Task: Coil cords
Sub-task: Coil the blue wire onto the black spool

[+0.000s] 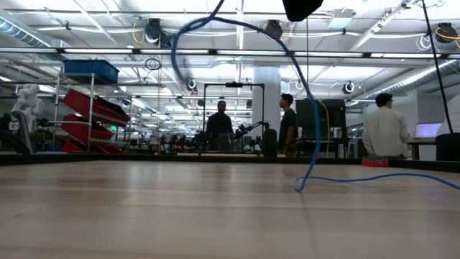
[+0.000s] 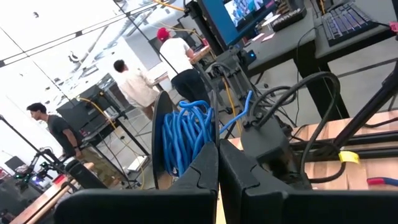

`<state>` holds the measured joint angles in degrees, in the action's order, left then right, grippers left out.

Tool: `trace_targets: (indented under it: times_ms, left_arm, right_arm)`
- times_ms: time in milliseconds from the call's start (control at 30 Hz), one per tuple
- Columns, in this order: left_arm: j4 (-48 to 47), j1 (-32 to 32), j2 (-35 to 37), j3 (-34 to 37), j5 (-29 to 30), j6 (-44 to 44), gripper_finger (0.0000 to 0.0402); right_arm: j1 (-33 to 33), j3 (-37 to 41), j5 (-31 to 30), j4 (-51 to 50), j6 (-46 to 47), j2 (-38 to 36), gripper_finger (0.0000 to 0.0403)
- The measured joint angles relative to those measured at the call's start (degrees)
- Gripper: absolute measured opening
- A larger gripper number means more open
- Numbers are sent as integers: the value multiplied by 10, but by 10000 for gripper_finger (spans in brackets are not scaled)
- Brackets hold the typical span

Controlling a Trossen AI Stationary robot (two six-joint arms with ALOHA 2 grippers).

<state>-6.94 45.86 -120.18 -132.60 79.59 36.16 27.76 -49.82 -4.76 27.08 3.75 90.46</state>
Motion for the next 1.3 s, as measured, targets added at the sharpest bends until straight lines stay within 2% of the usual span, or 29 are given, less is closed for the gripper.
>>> trace_targets:
  times_ms: [133, 233, 400, 567, 767, 1033, 1167, 1300]
  left_arm:
    - [-2, 0, 0, 0, 0, -6, 0]
    - [-42, 0, 0, 0, 0, -39, 0]
    - [-162, 4, -1, 0, -2, -144, 0]
    - [-242, 17, -1, 0, -56, -239, 0]
    - [-269, 35, -1, 0, -121, -253, 0]
    - [-296, 49, 2, 0, -102, -254, 0]
    - [-297, 59, 9, 0, -79, -256, 0]
    - [-303, 68, 12, 0, -79, -281, 0]
  right_arm:
    - [1, 0, -3, -5, 1, -3, 1]
    - [1, 0, -16, -19, 1, -3, 1]
    - [4, 0, -52, -66, 1, -34, 1]
    - [27, 0, -111, -152, 4, -95, 0]
    - [70, 0, -168, -229, 9, -180, 0]
    - [135, 0, -175, -298, 28, -264, 0]
    - [172, -9, -174, -338, 45, -277, 0]
    - [204, -53, -187, -392, 45, -270, 0]
